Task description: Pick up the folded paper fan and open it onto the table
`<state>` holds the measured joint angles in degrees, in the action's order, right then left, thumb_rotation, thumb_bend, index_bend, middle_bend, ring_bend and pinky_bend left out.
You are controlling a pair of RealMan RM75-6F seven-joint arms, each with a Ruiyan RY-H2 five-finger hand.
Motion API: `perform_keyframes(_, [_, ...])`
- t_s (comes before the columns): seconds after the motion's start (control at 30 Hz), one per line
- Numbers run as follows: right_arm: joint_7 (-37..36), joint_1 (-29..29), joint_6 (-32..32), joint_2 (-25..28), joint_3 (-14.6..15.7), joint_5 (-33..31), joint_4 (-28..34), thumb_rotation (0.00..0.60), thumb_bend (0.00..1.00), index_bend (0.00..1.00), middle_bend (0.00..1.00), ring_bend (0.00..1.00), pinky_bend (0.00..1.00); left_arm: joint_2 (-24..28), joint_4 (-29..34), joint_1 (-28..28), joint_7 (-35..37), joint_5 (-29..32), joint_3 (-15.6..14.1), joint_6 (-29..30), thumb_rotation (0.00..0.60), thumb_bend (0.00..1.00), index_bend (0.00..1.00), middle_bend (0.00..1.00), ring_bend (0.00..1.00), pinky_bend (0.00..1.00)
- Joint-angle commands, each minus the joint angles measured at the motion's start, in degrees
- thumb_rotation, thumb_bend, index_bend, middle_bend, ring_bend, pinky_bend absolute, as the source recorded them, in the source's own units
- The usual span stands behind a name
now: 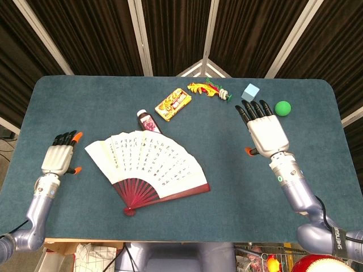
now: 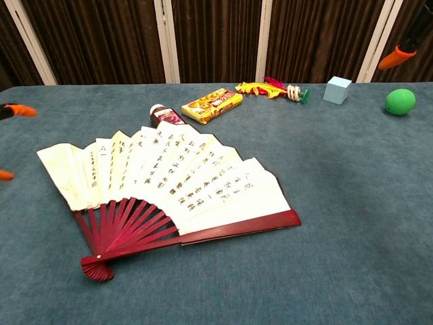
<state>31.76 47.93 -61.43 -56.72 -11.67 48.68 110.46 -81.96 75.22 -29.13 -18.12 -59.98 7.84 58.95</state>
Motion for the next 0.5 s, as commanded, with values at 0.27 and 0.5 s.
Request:
perform_keyframes(0.27, [-9.47,-6.24,-5.02,-0.61,0.97,10.05,0.83,0.6,0.15,0.0,0.05,0.05,0.01,10.96,25.03,4.33,-19.53,14.67,-1.88,15.09,0.6,0.07,0.0,0.0,0.0,0.0])
perform_keyframes(0.5, [-18.76,-16.99,-15.67,-3.26,8.13,27.03,1.77,0.6,0.15,0.0,0.05,0.07,0.01,13.72,27.26,11.43,-8.2,0.84,-5.16,24.01,0.6,0.09,0.0,0.0,0.0,0.0])
